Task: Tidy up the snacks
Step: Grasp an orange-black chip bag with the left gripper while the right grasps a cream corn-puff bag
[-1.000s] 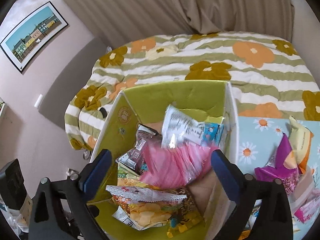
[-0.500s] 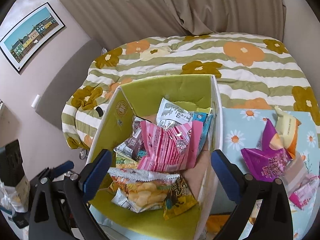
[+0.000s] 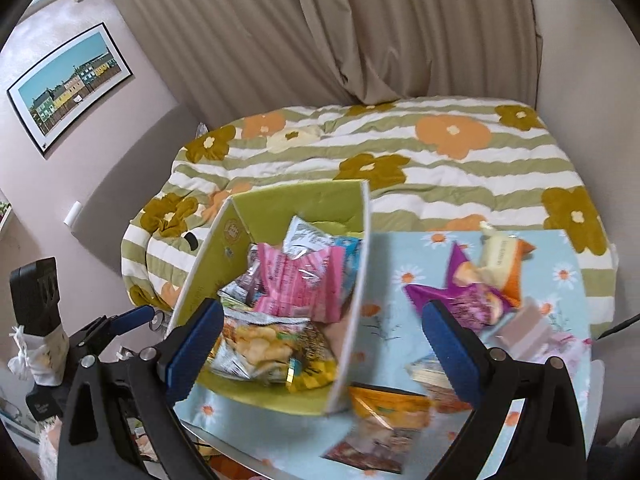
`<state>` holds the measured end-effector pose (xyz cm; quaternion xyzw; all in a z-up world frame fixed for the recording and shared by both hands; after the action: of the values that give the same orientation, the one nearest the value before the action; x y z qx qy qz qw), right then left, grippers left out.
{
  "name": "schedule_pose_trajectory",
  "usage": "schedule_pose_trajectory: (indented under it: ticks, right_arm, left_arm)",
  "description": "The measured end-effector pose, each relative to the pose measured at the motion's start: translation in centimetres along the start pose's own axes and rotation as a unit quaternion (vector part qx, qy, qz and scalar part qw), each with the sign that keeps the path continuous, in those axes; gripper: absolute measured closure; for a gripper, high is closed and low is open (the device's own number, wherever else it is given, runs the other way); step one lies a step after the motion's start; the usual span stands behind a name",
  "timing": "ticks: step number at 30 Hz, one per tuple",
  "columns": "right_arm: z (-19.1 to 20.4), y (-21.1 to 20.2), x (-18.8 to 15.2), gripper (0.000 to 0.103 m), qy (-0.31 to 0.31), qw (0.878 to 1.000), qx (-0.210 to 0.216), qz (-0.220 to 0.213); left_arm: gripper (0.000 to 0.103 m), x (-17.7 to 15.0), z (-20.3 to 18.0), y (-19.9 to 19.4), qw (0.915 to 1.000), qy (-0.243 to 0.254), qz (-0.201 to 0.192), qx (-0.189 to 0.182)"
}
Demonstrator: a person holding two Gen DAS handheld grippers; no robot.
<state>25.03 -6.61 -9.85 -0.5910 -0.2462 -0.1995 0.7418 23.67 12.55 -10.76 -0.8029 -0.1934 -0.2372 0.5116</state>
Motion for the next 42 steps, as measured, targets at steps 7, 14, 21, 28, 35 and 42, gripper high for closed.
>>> schedule_pose_trajectory:
  ticks: [7,14,21,28,35,42]
  right_arm:
    - [-4.9,-2.2,-1.4,0.004,-0.025,1.0,0.006,-0.013]
    - [-9.8,-2.5,-3.5,0.004,-0.041,0.999,0.027,-0.002]
    - [-12.7,-0.1,-6.4,0.004,-0.094,0.993,0.063,0.017]
    - [-12.9,3.1,-8.5,0.004,-0.127,0.987,0.094,0.027]
    - [-11.8,7.8,-10.2,0.004,-0.171,0.979,0.102,0.034]
    - [-11.2,10.9,-10.6,0.004,-0.184,0.977,0.099,0.048]
  left_arm:
    - [0.001,-2.5,-5.4,1.1,0.9996,-0.024,-0.007,0.011]
    - [0.001,-5.7,-9.6,3.0,0.9988,-0.037,-0.011,0.031]
    - [0.001,-10.2,-11.6,6.7,0.9978,-0.059,-0.003,0.031]
    - [0.001,-13.1,-11.1,10.7,0.998,-0.049,0.022,0.033]
    - [0.001,-14.6,-8.6,15.3,0.9966,-0.064,0.047,0.019]
    - [0.003,-14.9,-7.8,18.1,0.9961,-0.058,0.065,0.009]
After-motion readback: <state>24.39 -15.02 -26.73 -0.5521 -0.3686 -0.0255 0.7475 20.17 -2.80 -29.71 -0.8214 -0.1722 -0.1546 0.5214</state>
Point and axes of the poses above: each gripper's, at about its wrist camera, not at the fingertips, and y roughly the way its jaws point, z to its left, x to its top, the point moved 4 cm from there along y, roughly the way its jaws point, and after that the axes turned 11 degrees about -x, right-handed, at the moved point
